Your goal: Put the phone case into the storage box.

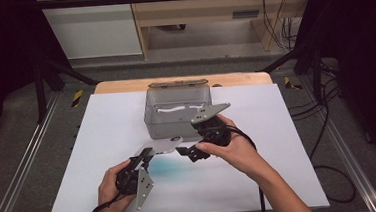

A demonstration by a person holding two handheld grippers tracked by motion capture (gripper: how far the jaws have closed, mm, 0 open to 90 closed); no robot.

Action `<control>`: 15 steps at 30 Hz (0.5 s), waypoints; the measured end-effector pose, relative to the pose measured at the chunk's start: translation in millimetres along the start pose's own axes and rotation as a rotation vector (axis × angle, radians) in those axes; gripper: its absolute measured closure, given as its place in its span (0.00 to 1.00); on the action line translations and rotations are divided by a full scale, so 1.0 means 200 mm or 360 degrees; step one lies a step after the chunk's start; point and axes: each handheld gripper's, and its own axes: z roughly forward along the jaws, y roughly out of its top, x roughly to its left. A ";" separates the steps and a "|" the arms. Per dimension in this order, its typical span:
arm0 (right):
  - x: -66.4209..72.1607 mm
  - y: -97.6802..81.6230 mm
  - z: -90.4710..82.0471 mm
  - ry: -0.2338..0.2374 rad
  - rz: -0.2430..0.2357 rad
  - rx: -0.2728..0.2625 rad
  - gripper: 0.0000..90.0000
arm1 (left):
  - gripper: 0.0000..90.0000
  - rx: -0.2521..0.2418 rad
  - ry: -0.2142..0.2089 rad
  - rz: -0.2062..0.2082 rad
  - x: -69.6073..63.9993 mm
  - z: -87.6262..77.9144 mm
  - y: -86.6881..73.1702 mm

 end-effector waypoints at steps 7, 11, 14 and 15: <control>-0.04 -0.07 -0.05 -0.0084 0.0058 -0.0125 0.06 | 0.90 0.0009 0.0004 -0.0104 0.03 -0.01 -0.02; -0.07 -0.13 -0.08 -0.0196 0.0082 -0.0150 0.07 | 0.90 0.0011 0.0013 -0.0164 0.05 -0.03 -0.03; -0.09 -0.18 -0.09 -0.0268 0.0095 -0.0174 0.08 | 0.90 0.0020 0.0015 -0.0195 0.07 -0.03 -0.04; -0.10 -0.20 -0.09 -0.0278 0.0107 -0.0186 0.08 | 0.90 0.0022 0.0018 -0.0207 0.07 -0.04 -0.05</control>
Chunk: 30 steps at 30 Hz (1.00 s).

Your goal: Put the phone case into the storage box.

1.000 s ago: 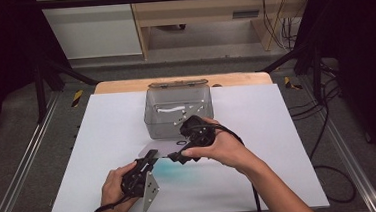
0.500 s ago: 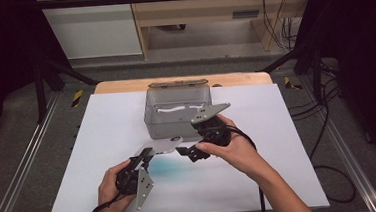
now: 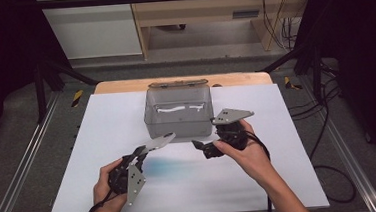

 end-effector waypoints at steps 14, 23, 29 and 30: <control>-0.06 -0.21 -0.08 -0.0214 -0.0035 -0.0262 0.08 | 0.90 -0.0007 0.0028 -0.0238 0.12 -0.04 -0.01; -0.07 -0.31 -0.13 -0.0262 -0.0025 -0.0340 0.08 | 0.90 0.0000 0.0029 -0.0324 0.19 -0.04 0.00; -0.10 -0.38 -0.18 -0.0317 0.0014 -0.0391 0.08 | 0.90 0.0014 0.0023 -0.0361 0.24 -0.03 0.02; -0.10 -0.40 -0.19 -0.0325 0.0023 -0.0404 0.08 | 0.90 0.0016 0.0021 -0.0374 0.25 -0.03 0.02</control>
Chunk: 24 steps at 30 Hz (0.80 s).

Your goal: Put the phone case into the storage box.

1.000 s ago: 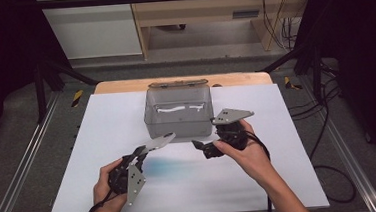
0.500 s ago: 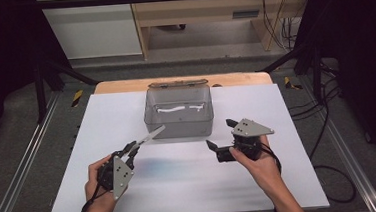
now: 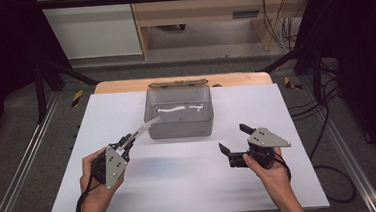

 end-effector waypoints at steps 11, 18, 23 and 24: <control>-0.05 -0.08 -0.10 -0.0073 0.0019 -0.0061 0.05 | 0.90 0.0037 -0.0007 -0.0149 0.09 0.04 0.03; -0.06 -0.11 -0.15 -0.0102 0.0047 -0.0067 0.05 | 0.90 0.0051 -0.0013 -0.0177 0.13 0.05 0.06; -0.07 -0.14 -0.18 -0.0120 0.0066 -0.0081 0.05 | 0.90 0.0068 -0.0014 -0.0224 0.14 0.06 0.06; -0.07 -0.15 -0.18 -0.0126 0.0068 -0.0084 0.05 | 0.90 0.0074 -0.0015 -0.0235 0.15 0.06 0.07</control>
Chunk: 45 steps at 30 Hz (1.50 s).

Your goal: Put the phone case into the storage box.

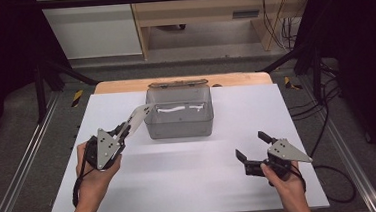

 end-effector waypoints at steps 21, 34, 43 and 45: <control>-0.01 -0.07 -0.02 -0.0009 -0.0054 -0.0038 0.04 | 0.90 0.0081 -0.0009 -0.0214 0.10 0.08 0.07; -0.02 -0.09 -0.02 0.0009 -0.0048 -0.0044 0.05 | 0.90 0.0101 -0.0006 -0.0287 0.14 0.09 0.12; -0.02 -0.10 -0.02 0.0010 -0.0053 -0.0038 0.04 | 0.90 0.0109 -0.0009 -0.0360 0.17 0.11 0.12; -0.02 -0.11 -0.01 0.0012 -0.0052 -0.0034 0.04 | 0.90 0.0115 -0.0013 -0.0370 0.17 0.12 0.12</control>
